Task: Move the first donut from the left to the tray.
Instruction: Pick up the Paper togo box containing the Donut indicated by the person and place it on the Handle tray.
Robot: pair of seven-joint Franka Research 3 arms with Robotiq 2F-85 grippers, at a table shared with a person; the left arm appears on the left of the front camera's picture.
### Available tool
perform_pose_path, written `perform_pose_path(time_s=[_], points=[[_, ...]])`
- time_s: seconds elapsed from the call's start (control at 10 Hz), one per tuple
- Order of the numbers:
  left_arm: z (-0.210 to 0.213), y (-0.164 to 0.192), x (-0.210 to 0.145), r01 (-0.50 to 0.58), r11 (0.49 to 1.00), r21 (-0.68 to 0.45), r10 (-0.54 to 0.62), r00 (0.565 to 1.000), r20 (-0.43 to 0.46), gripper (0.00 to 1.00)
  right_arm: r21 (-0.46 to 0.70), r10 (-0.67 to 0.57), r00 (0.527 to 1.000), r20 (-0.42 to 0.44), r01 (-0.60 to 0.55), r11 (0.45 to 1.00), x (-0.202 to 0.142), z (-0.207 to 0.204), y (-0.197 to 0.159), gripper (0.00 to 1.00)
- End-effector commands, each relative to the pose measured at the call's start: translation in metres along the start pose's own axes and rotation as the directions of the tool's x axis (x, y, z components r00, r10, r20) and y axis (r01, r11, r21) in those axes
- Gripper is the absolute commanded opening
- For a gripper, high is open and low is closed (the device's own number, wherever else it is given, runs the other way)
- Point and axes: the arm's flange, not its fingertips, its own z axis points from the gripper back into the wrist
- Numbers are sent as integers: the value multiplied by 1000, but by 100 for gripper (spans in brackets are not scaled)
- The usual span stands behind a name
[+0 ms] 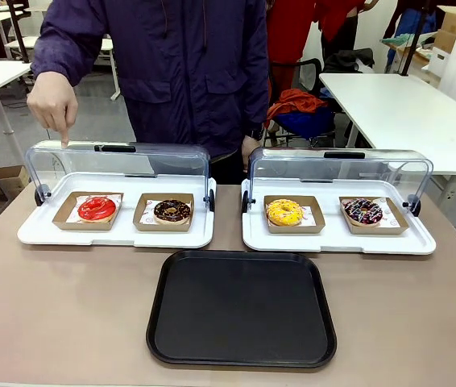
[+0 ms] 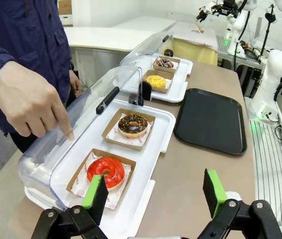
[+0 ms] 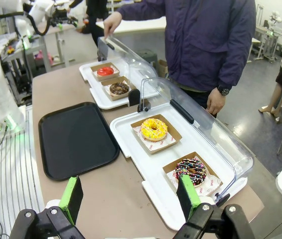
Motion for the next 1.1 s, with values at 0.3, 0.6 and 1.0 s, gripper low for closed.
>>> perform_pose_path(time_s=[0.3,0.6,1.0], points=[[-32,-27,50,82,992,93,-57,969,-240,100,-1,29,999,30,-29,1000,3,0,-3,100],[-87,-44,78,172,977,125,-87,860,-503,100,-1,29,999,30,-29,1000,3,0,-3,100],[-150,-39,71,260,963,76,-125,675,-727,100,-1,29,999,30,-29,1000,3,0,-3,100]])
